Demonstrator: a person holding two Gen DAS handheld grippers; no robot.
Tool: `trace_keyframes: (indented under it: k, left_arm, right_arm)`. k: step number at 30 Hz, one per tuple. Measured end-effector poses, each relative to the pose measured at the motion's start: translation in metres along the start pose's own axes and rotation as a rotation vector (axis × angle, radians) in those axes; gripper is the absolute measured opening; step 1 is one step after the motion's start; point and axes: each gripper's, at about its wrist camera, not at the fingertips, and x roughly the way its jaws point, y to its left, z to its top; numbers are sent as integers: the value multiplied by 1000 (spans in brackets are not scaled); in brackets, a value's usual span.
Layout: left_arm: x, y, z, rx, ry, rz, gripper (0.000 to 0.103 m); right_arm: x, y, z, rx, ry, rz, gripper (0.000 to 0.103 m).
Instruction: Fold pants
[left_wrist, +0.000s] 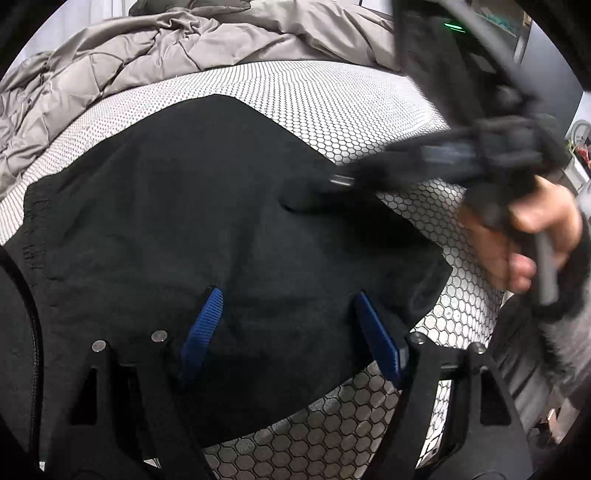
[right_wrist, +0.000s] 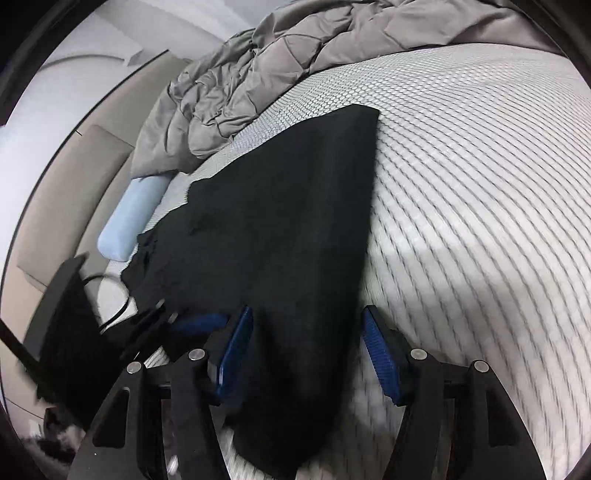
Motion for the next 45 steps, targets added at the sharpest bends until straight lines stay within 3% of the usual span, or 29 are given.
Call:
trace_keyframes:
  k: [1, 3, 6, 8, 12, 16, 18, 20, 23, 26, 28, 31, 33, 36, 39, 41, 45]
  left_arm:
    - [0, 1, -1, -5, 3, -4, 73]
    - [0, -1, -1, -9, 3, -9, 73]
    - [3, -1, 0, -18, 4, -19, 73]
    - [4, -2, 1, -13, 8, -21, 73]
    - [3, 1, -1, -10, 12, -38, 73]
    - [-1, 4, 0, -4, 14, -66, 73]
    - [-8, 11, 3, -23, 10, -95, 73]
    - [-26, 22, 3, -59, -19, -113, 73]
    - [-55, 42, 3, -106, -118, -110, 73]
    - [-81, 73, 2, -194, -219, -45, 73]
    - [-89, 99, 0, -278, -262, 45, 74]
    - [-85, 130, -3, -379, -235, 151, 74]
    - [-79, 150, -6, -435, -214, 179, 74]
    - [-68, 175, -13, -515, -172, 229, 74]
    - [-55, 193, -16, -544, -161, 253, 74]
    - [-48, 199, -17, -541, -148, 274, 74]
    - [-40, 207, -16, -555, -136, 307, 74]
  right_arm:
    - [5, 0, 6, -12, -1, -18, 45]
    - [18, -1, 29, -19, 11, -35, 37]
    - [37, -8, 71, -23, 17, -68, 30]
    - [49, -9, 98, -67, 7, -116, 29]
    - [61, -26, 142, -13, -30, -118, 28]
    - [75, -26, 164, 3, -24, -137, 28]
    - [67, -23, 160, 21, -33, -118, 32]
    - [48, -26, 139, 59, -24, -71, 47]
    - [28, -24, 106, 84, -51, 0, 48]
    - [9, -25, 60, 98, -38, 59, 49]
    - [7, -17, 45, 85, -45, 74, 49]
    - [1, -15, 25, 41, -14, 58, 48]
    - [7, -10, 25, -1, 16, 44, 48]
    - [7, -8, 32, -19, -21, 15, 32]
    - [3, -11, 49, 37, -128, -32, 36]
    - [4, -11, 53, 44, -119, -92, 44]
    - [-13, 2, 48, -29, -162, -130, 46]
